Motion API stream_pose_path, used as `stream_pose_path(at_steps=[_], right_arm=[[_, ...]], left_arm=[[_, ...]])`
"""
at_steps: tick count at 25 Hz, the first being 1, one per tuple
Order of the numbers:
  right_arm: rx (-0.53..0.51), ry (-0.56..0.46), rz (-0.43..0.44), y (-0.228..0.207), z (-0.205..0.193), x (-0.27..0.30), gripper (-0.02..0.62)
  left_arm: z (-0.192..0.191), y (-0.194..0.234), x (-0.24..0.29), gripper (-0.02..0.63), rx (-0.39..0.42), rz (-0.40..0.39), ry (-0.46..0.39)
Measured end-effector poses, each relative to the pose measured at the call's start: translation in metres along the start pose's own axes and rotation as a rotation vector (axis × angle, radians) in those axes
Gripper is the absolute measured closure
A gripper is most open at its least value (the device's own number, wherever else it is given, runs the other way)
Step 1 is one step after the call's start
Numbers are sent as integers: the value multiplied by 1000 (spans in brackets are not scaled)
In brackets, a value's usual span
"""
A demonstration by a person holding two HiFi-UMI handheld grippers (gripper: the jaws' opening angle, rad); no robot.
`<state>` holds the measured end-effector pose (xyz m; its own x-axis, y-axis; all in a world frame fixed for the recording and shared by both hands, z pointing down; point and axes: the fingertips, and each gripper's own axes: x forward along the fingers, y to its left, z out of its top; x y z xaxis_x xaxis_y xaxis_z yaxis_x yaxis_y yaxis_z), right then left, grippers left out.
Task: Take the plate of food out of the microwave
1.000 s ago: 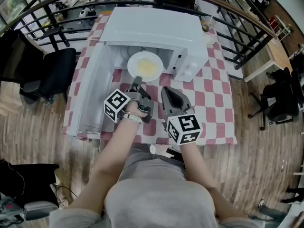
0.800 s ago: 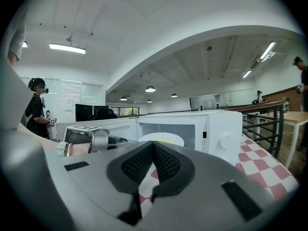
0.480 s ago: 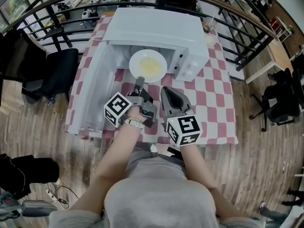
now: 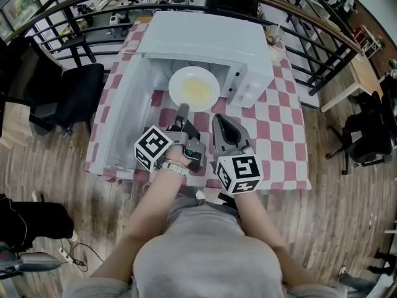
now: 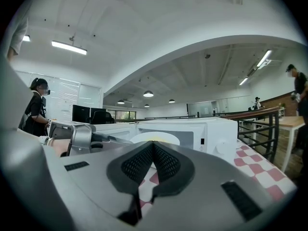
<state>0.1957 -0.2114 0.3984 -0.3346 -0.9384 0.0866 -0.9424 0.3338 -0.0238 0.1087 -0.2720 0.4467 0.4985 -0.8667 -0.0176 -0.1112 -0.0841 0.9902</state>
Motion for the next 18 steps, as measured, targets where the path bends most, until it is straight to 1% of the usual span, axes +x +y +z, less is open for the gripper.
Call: stream_pose_path(at_steps=[10,14,18], right_arm=[[-3,11,-28,-1,-4,-4,571],[-4,24,-34,0,-6,-2,571],[24,26,-27,0,-7,-1,571]], left_arm=[[-9,-2,-11,592,-10,-24,-5],[-10,-2,-13,592,-12,-22,-4],[-9,-2,-14,593,-19,-21,-8]])
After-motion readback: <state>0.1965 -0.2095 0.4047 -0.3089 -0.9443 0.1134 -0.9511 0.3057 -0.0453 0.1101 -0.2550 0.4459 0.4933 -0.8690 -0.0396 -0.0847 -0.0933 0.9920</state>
